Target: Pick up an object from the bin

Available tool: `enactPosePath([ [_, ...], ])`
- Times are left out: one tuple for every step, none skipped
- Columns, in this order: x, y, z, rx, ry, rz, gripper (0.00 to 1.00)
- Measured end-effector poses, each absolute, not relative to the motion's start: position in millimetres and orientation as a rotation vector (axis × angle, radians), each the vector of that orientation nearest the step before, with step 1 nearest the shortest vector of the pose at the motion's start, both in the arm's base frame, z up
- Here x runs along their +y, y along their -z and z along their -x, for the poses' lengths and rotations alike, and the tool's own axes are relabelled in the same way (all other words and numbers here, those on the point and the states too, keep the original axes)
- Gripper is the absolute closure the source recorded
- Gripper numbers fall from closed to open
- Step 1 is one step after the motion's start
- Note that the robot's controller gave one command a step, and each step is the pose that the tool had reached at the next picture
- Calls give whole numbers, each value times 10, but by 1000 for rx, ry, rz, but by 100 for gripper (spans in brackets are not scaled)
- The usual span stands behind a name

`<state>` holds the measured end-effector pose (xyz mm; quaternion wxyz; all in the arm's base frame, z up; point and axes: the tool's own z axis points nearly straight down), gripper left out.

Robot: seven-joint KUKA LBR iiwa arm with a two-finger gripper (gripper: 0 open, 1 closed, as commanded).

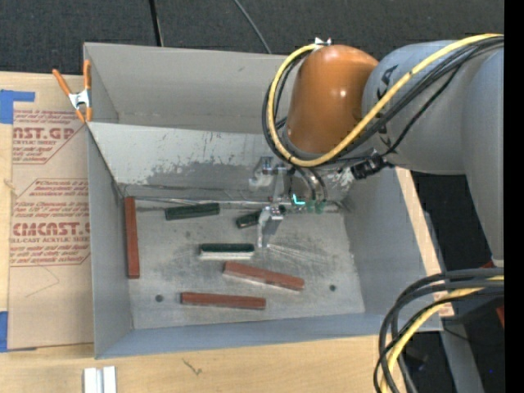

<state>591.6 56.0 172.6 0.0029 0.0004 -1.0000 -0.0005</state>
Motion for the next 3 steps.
enactPosePath([
  [558,-1769,-5934,-3143,2,-1,0],
  [958,-786,-5681,-3149,2,-256,100],
  [957,-786,-5681,-3150,2,-256,100],
])
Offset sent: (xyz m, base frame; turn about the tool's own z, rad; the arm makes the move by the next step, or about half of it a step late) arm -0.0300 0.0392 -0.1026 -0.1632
